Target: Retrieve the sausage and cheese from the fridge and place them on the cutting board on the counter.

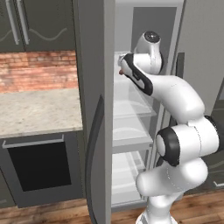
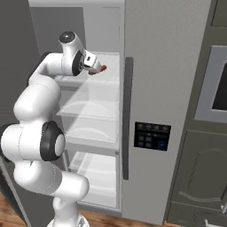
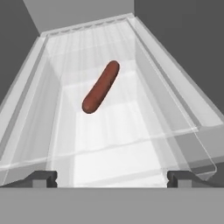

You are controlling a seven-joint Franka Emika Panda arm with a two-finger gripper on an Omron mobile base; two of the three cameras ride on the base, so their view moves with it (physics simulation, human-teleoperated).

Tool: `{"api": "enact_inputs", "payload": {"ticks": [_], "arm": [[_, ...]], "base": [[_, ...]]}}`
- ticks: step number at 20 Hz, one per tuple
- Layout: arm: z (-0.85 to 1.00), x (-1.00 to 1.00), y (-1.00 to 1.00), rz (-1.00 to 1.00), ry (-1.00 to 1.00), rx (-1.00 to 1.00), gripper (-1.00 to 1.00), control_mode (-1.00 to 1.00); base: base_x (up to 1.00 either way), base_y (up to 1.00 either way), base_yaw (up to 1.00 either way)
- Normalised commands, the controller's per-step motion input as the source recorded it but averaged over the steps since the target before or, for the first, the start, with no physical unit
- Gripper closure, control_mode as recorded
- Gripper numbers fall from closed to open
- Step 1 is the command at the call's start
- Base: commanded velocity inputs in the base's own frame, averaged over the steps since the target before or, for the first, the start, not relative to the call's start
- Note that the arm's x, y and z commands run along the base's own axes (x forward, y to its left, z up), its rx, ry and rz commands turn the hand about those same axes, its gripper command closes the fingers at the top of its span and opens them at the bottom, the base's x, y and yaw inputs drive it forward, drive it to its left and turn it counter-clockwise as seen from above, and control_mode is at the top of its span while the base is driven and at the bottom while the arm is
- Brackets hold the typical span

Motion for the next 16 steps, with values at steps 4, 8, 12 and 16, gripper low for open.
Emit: {"api": "enact_inputs", "payload": {"ticks": [4, 8, 12, 16], "arm": [[-0.07, 0.52, 0.06, 0.00, 0.00, 0.00, -1.00, -1.00], [0.00, 0.52, 0.01, 0.00, 0.02, 0.00, -1.00, -1.00], [0.00, 0.54, 0.03, 0.00, 0.04, -0.01, -1.00, -1.00], [-0.01, 0.51, 0.00, 0.00, 0.03, -0.01, -1.00, -1.00]], "base": [[0.00, 0.00, 0.00], [0.00, 0.00, 0.00], [0.00, 0.00, 0.00], [0.00, 0.00, 0.00]]}}
